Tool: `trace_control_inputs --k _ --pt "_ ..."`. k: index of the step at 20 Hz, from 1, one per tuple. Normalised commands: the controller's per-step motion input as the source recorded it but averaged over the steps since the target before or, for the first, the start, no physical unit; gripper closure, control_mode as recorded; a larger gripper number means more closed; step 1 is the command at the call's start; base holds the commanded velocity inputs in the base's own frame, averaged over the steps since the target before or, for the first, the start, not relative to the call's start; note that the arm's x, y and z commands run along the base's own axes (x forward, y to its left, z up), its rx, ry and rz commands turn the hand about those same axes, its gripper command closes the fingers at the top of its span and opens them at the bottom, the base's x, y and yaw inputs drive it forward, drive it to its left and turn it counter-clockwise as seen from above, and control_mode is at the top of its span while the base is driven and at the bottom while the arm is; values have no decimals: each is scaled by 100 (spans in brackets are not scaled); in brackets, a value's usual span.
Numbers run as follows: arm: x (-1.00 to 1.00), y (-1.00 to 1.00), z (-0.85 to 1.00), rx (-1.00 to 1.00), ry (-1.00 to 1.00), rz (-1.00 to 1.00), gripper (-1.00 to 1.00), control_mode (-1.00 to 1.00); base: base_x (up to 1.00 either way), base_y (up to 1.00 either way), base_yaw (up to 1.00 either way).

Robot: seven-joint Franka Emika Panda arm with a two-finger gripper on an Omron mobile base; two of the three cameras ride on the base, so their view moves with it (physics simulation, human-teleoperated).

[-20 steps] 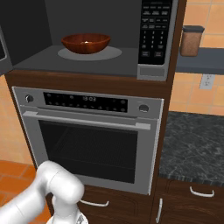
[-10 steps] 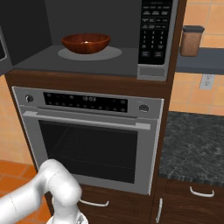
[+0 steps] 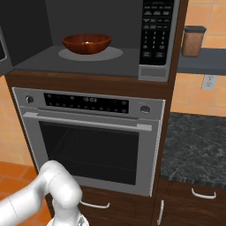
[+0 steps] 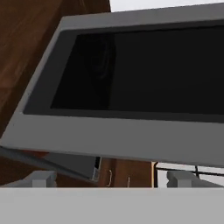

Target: Open the microwave, place the bowl with waffle inside the microwave, then close the microwave door and turn it on.

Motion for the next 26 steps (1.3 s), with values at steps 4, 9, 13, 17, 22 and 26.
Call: trace_control_inputs --k 4,9,13,17,22,26 --pt "-6 -79 0 0 -2 -14 -100 -100 0 0 0" --pt "-11 -79 0 0 0 -9 -100 -100 0 0 0" --pt "-1 -53 3 0 0 -4 -100 -100 0 0 0" --pt "-8 66 -9 -8 -15 0 -100 -100 0 0 0" --pt "0 99 3 -4 -15 0 -100 -100 0 0 0" --pt "-1 84 14 0 -10 0 -100 -100 0 0 0"
